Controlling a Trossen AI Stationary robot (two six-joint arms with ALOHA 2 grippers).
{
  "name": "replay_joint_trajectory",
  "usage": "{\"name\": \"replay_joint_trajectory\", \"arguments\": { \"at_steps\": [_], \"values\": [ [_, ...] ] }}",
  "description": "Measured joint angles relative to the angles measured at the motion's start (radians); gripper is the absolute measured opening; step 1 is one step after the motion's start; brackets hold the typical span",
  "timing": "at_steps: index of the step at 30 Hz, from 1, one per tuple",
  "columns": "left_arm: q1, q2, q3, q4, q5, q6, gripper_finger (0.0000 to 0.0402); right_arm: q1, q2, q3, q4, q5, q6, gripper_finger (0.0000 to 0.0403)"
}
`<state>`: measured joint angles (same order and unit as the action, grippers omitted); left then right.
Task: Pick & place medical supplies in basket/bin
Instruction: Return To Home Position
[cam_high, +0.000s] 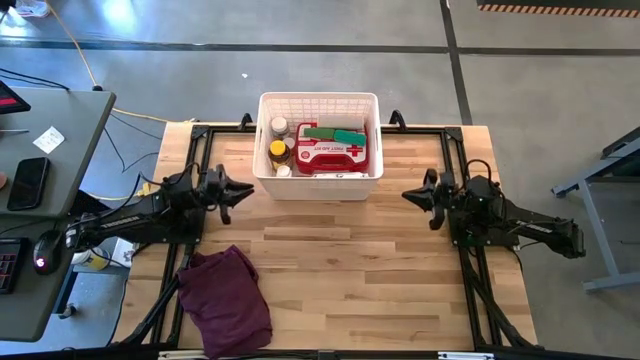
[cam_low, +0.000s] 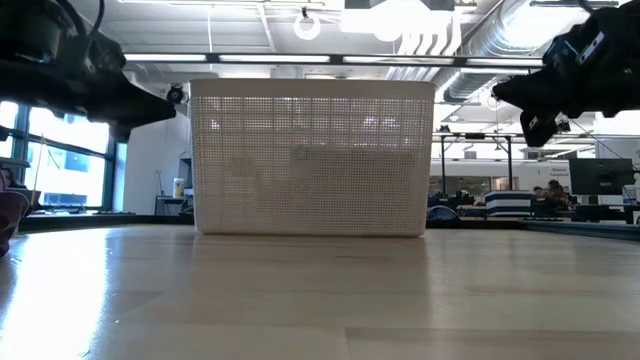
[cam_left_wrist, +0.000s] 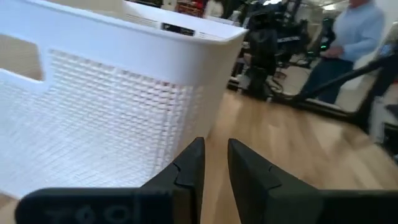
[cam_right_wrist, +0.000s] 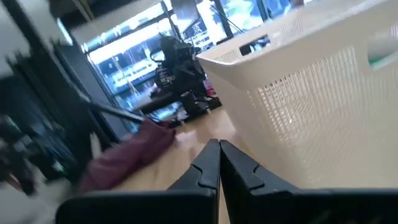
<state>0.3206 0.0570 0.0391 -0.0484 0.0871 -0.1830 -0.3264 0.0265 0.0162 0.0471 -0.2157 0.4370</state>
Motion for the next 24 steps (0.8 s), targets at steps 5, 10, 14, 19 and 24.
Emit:
{"name": "replay_joint_trajectory", "arguments": {
  "at_steps": [5, 10, 14, 19, 24],
  "values": [
    [0.000, 0.000, 0.000, -0.008, -0.069, 0.004, 0.0099, 0.000, 0.000, 0.000, 0.000, -0.020, -0.184, 0.0000],
    [0.000, 0.000, 0.000, -0.008, -0.072, -0.004, 0.0101, 0.006, 0.000, -0.004, 0.006, -0.022, -0.235, 0.0000],
    [0.000, 0.000, 0.000, -0.008, -0.072, -0.004, 0.0100, 0.055, 0.023, -0.006, 0.008, -0.022, -0.228, 0.0000],
    [0.000, 0.000, 0.000, -0.007, -0.072, -0.004, 0.0101, 0.142, 0.079, -0.006, 0.017, -0.002, -0.250, 0.0000],
    [0.000, 0.000, -0.001, -0.007, -0.072, -0.004, 0.0099, 0.182, 0.106, -0.006, 0.031, 0.072, -0.304, 0.0000]
  ]
}}
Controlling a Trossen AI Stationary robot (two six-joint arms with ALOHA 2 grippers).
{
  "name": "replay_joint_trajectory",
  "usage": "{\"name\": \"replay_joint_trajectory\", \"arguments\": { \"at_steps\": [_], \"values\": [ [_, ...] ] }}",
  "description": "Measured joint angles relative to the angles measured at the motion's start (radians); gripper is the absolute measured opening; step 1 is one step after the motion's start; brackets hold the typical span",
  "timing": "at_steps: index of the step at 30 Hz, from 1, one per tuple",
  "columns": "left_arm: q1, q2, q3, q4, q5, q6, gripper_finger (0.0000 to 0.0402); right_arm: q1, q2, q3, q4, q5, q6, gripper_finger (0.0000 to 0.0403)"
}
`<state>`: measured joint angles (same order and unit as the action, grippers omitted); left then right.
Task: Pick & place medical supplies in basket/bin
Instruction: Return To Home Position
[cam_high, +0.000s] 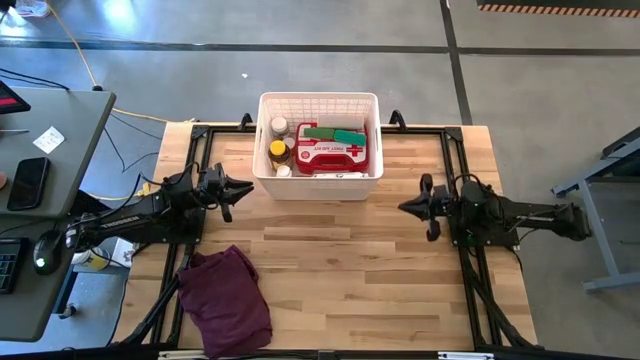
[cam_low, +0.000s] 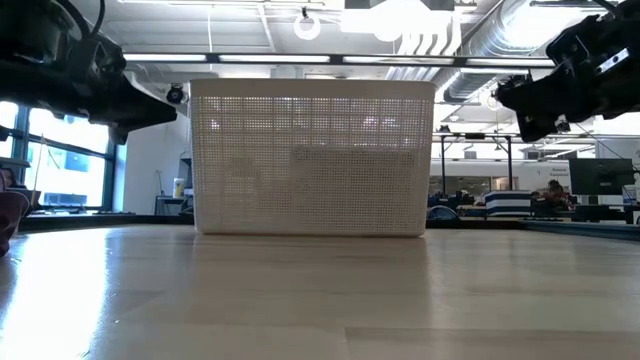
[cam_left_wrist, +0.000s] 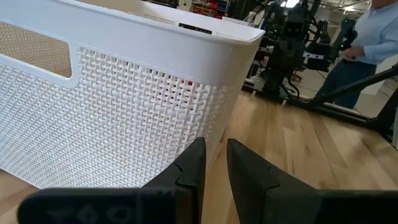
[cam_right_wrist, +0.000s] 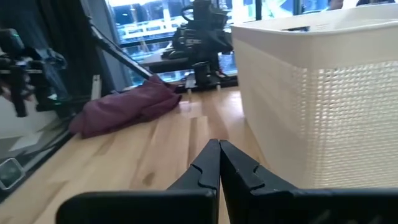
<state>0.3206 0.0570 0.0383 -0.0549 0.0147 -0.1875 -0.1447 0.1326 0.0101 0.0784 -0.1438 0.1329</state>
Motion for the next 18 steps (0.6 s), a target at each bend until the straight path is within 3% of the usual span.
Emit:
{"name": "replay_joint_trajectory", "arguments": {
  "at_steps": [18],
  "values": [
    [0.000, 0.000, 0.000, 0.000, 0.000, -0.001, 0.0100, 0.003, -0.002, -0.001, -0.033, 0.032, -0.055, 0.0000]
  ]
}}
